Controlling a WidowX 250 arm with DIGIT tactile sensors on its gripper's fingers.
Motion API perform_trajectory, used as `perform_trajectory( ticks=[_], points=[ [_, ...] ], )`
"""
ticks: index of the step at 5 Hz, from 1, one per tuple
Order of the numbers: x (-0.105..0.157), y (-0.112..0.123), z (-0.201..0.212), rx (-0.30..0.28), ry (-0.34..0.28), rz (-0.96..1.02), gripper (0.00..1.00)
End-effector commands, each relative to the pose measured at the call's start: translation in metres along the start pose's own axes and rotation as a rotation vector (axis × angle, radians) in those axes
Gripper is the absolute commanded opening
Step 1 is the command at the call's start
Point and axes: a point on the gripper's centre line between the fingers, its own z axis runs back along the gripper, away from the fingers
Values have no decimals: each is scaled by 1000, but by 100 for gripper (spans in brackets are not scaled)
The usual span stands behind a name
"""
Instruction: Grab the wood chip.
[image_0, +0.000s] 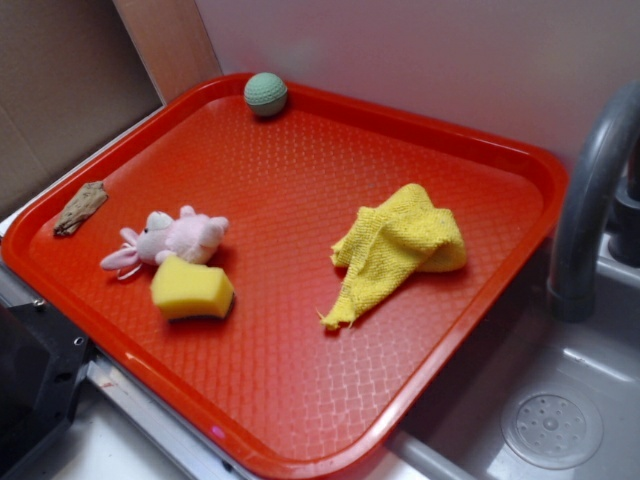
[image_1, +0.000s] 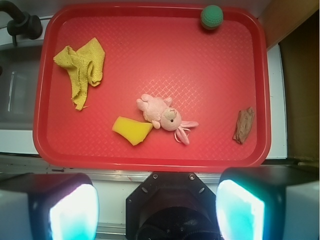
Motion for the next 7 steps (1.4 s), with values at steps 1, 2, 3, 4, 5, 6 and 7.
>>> perform_trajectory(
  ticks=[1, 2, 3, 4, 5, 6, 7],
  points=[
    [0, 0, 0, 0, 0, 0, 100],
    [1, 19, -27, 20, 30, 86, 100],
    [1, 40, -56, 49, 81, 64, 100],
    [1, 40, -56, 49, 81, 64, 100],
    [1, 40, -56, 49, 81, 64, 100],
    [1, 40, -56, 49, 81, 64, 100],
    [2, 91, -81, 63, 23, 217, 100]
  ],
)
